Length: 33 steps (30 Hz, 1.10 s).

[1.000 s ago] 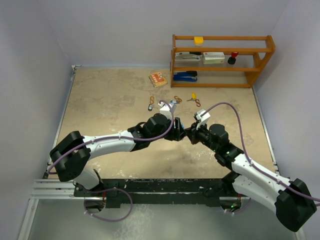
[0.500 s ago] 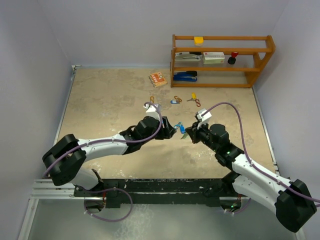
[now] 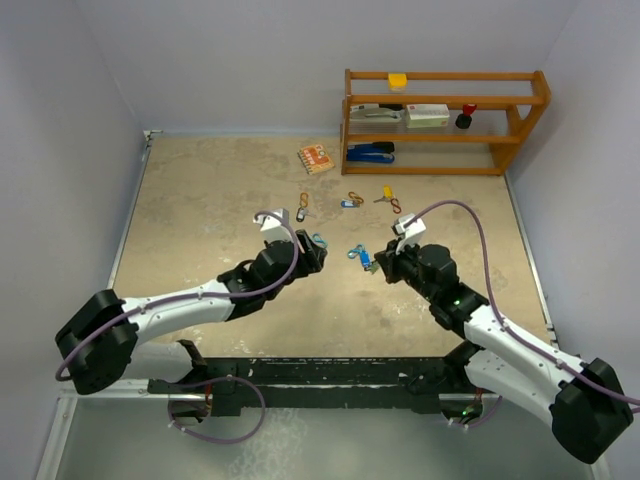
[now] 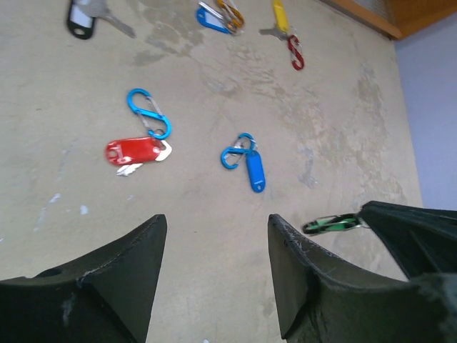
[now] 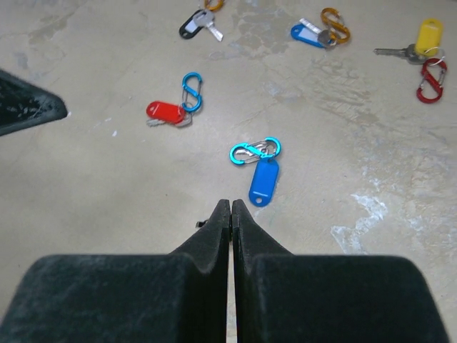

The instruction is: Put the keys on the keyring

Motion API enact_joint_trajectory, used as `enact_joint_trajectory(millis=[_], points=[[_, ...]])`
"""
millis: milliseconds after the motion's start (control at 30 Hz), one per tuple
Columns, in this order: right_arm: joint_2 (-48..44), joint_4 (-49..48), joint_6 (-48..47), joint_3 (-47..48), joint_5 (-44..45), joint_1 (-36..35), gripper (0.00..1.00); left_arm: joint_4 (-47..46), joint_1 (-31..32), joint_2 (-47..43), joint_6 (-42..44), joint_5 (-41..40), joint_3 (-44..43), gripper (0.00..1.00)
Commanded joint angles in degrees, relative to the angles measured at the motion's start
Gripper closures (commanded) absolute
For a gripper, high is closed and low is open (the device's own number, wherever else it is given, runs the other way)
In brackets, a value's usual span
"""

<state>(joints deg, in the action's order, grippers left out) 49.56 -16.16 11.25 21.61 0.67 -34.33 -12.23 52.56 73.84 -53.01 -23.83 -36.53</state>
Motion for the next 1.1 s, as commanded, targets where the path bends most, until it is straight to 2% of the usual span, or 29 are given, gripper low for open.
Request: enact_joint_trajectory(millis=[0,133,333,600,1067], points=[[0.7,3.6,3.3,6.9,9.9,0.2,1.00,5.2,-0.3,-4.9,-3.1,-9.9,1.8,0.43],[1.3,7.4,5.3,10.2,19.3,0.2,1.00,9.2,-0.3,-9.3,-3.9,-16.2,3.5,0.42],[4.4,12.2,7.6,13.5,27.7,1.1,1.00,16.3,-0.3,-15.1,-5.2,-23.1,3.7,0.37],[10.5,15.2,9.8,16.5,22.5,9.1,1.00,24.9,-0.3,-16.1,-3.9,-26.2,-0.4,0.32],[18.4,13.1,9.7,18.7,18.6,11.9,1.00,26.2,-0.3,-15.7,-2.0,-25.8,-2.9,0.30]])
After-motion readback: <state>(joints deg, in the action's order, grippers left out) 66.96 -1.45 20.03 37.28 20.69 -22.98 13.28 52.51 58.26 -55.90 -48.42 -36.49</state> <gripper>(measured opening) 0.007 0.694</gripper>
